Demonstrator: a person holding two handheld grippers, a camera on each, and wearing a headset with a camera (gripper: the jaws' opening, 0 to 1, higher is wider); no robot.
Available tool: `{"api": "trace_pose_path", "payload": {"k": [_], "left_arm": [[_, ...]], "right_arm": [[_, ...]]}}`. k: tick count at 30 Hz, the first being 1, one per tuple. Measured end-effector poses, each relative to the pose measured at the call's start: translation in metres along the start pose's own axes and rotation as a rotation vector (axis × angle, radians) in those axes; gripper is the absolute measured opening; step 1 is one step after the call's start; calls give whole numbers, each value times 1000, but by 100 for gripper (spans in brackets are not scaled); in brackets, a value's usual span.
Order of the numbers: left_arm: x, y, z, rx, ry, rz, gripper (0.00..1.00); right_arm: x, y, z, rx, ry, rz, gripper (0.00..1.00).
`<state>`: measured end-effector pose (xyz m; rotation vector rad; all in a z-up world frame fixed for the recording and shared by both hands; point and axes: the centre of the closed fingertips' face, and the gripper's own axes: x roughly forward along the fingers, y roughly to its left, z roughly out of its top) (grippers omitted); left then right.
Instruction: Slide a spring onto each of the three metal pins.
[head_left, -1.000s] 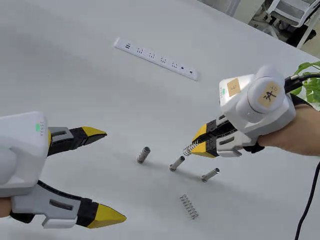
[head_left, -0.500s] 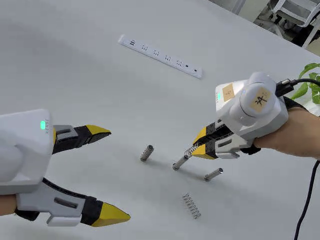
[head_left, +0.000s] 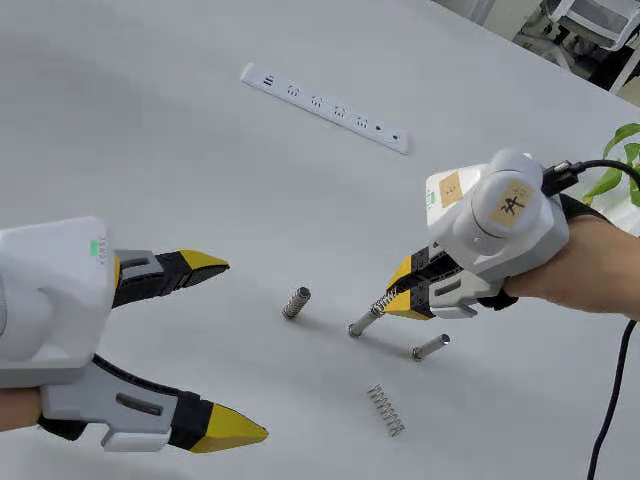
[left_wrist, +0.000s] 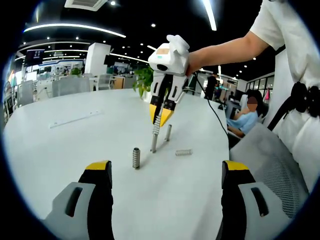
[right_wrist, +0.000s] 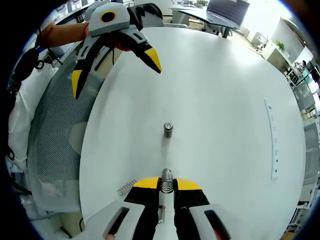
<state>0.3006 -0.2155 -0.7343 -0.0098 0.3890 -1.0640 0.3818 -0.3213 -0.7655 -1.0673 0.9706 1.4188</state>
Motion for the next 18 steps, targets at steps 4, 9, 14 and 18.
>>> {"api": "trace_pose_path", "payload": {"k": [4,9,14,18], "left_arm": [[0,0,0,-1,1,-2,90],[1,-1,-1,-3,3,-5,90],[2,0,-1,-3,5,-6,89],[2,0,-1,-5,5,-6,89]], "right_arm": [[2,-1,-1,-2,4,2,6],[4,-2,-2,-4,8,4,6],[8,-2,-3,-2,8,10,6],[12,-3,-4,-1,8,12,6]]}}
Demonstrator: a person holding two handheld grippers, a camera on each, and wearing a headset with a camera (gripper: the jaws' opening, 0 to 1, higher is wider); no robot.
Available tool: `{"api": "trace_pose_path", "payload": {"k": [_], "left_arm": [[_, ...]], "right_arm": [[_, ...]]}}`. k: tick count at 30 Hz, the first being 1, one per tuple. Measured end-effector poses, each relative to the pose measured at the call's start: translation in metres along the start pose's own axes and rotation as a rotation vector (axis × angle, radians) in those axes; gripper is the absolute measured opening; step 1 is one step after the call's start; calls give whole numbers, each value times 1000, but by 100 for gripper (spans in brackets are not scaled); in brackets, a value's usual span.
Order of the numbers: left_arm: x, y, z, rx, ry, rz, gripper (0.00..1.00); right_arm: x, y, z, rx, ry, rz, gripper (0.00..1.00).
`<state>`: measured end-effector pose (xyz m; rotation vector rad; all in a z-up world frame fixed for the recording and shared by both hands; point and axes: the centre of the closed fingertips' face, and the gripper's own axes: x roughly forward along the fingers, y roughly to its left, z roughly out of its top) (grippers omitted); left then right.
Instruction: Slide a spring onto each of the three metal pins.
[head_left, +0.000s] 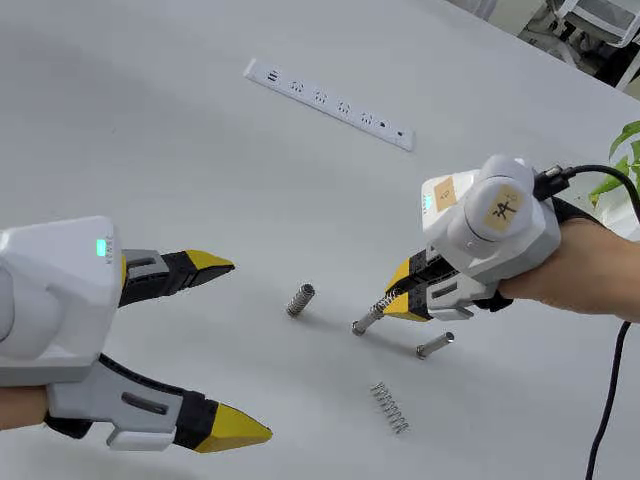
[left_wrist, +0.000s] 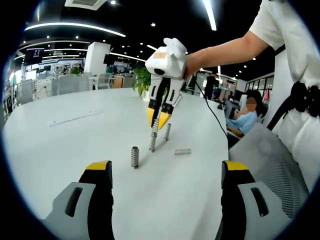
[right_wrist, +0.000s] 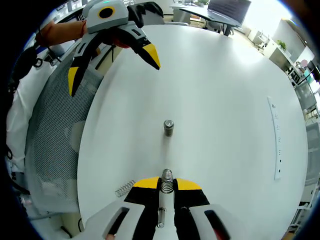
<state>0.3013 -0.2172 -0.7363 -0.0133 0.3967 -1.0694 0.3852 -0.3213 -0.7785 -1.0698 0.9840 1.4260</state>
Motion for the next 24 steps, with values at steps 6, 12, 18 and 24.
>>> {"api": "trace_pose_path", "payload": {"k": [6,12,18,24], "left_arm": [[0,-1,-1,-3,1,-2,89],[1,-1,-3,-7,4,-4,89],[1,-1,-5,-10,7,-2,89],[0,1,-6,-11,9,0,89]], "right_arm": [[6,1,-2,2,5,8,6],[13,1,-4,0,11,13,6],[19,1,-6,-6,17,17,6],[25,1,-7,-16,24,17,6]]}}
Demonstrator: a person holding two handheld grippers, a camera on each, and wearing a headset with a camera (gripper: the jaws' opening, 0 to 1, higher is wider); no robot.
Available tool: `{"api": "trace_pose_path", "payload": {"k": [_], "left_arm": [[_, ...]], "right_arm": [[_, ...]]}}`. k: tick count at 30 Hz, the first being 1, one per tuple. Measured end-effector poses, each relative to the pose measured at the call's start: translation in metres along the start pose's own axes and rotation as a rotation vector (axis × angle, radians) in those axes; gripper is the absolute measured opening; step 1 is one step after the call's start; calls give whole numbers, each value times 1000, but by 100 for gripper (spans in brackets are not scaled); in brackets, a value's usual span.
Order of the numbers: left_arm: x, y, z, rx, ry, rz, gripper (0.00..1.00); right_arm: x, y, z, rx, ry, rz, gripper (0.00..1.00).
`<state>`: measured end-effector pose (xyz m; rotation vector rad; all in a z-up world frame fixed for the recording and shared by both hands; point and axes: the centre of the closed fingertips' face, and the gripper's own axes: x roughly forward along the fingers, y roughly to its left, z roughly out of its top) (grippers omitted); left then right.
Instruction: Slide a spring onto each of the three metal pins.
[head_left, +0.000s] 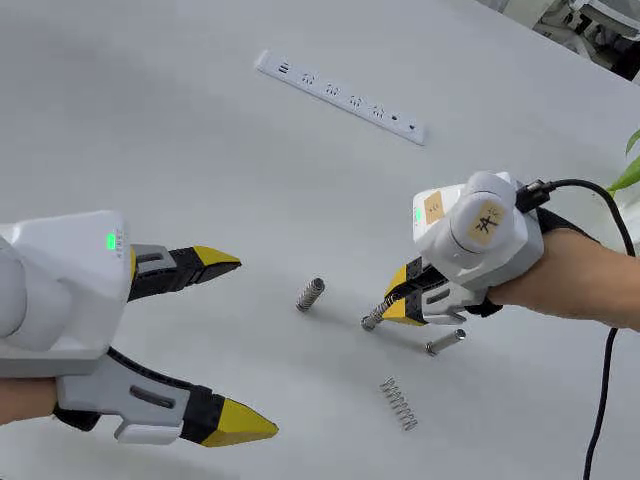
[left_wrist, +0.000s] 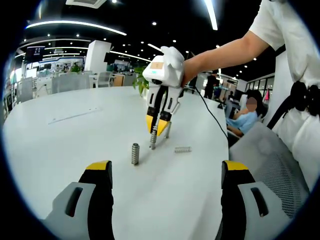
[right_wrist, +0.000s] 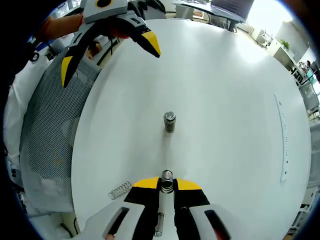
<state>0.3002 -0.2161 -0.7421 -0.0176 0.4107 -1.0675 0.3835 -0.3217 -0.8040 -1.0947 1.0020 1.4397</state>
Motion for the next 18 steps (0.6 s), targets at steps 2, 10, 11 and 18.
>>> {"api": "trace_pose_path", "payload": {"k": [2,10,11,18], "left_arm": [[0,1,-1,3,4,1,89],[0,1,-2,8,9,0,92],[0,1,-3,7,10,0,92],[0,1,-3,6,12,-2,93]], "right_arm": [[2,0,0,-3,2,0,6],[9,0,-2,-9,7,3,6],[10,0,-3,-9,10,4,7],[13,0,-3,-14,13,6,7]]}}
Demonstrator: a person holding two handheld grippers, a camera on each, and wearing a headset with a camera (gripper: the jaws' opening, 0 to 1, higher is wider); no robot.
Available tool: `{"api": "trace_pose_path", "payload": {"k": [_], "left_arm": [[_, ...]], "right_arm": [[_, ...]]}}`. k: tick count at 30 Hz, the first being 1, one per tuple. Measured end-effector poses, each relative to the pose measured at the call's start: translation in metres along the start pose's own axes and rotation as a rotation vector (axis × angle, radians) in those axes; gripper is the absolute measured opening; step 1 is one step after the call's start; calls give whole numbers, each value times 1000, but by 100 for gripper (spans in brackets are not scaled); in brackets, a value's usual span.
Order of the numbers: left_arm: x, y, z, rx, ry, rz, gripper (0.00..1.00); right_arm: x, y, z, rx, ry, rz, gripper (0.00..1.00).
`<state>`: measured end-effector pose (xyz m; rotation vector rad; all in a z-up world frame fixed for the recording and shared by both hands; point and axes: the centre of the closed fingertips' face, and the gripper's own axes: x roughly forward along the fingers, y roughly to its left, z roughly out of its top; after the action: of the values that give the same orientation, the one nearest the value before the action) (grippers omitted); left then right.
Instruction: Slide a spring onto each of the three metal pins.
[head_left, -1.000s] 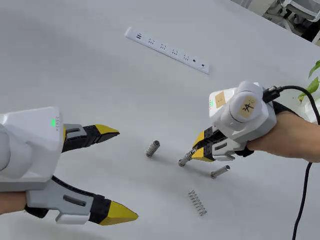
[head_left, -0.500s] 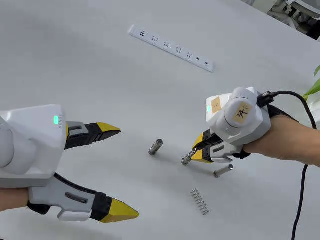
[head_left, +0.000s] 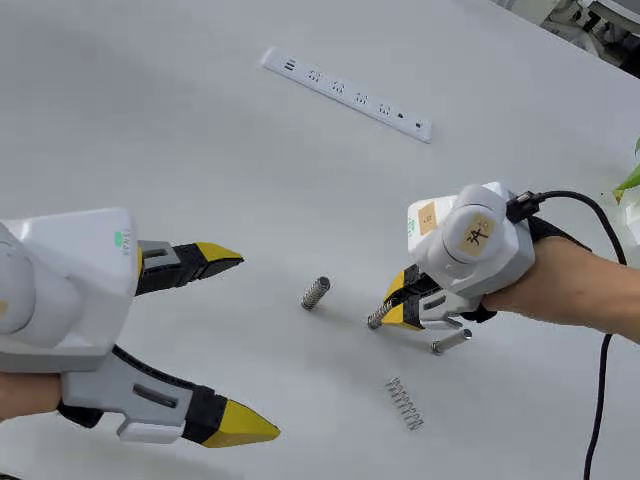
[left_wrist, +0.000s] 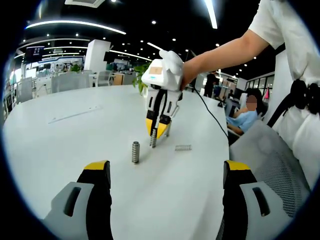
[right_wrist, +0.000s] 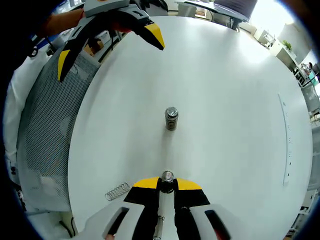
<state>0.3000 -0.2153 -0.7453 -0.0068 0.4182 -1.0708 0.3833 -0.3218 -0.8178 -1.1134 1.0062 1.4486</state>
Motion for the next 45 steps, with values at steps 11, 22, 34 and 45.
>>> {"api": "trace_pose_path", "payload": {"k": [11,22,34,45], "left_arm": [[-1,1,0,-3,4,1,92],[-2,-1,0,3,7,-4,92],[-6,-3,4,21,13,1,92],[-12,-3,8,49,39,6,92]], "right_arm": [[3,1,-1,-4,3,3,7],[-2,2,1,9,-12,-5,13],[-24,5,8,70,-89,-25,21],[-53,19,5,126,-178,-67,35]]}}
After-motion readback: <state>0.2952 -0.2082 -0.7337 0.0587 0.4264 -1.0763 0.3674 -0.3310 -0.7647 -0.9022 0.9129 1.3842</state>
